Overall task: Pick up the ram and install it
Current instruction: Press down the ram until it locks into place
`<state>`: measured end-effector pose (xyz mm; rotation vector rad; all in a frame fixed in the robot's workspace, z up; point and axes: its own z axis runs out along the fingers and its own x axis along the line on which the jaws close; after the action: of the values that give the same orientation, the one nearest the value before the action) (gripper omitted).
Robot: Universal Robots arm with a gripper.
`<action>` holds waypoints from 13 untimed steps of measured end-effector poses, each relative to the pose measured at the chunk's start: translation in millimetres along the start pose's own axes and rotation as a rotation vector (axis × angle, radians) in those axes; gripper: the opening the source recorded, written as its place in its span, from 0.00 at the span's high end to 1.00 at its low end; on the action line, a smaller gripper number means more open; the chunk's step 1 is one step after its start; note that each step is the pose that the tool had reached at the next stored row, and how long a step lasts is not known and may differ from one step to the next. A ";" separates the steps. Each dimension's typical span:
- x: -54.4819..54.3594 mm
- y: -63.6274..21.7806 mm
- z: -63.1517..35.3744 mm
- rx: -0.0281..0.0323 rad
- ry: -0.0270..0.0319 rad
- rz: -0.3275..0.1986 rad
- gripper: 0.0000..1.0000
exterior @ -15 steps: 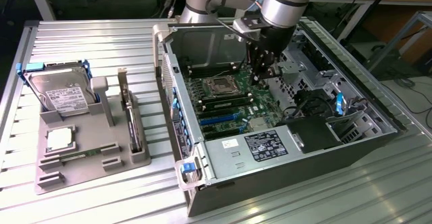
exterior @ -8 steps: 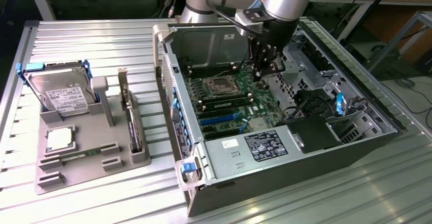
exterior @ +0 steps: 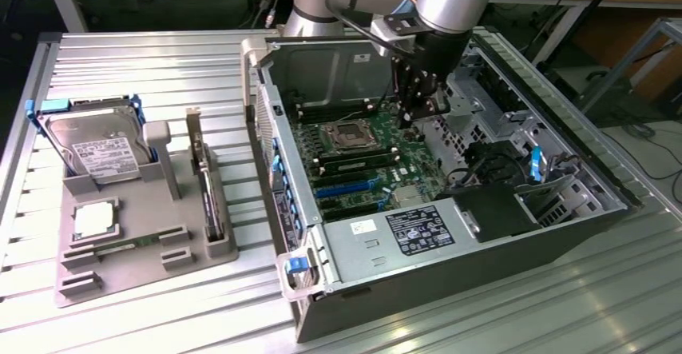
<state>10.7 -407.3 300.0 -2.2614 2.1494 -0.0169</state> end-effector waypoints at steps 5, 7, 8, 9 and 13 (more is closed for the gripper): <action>0.0 0.0 0.0 0.0001 -0.0022 0.000 0.90; 0.0 0.0 0.0 0.0001 -0.0022 0.000 0.90; 0.0 0.0 0.0 0.0001 -0.0022 0.000 0.90; 0.0 0.0 0.0 0.0001 -0.0022 0.000 0.90; 0.0 0.1 0.0 0.0001 -0.0021 0.007 0.90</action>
<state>10.6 -407.3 300.0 -2.2530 2.1559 -0.0145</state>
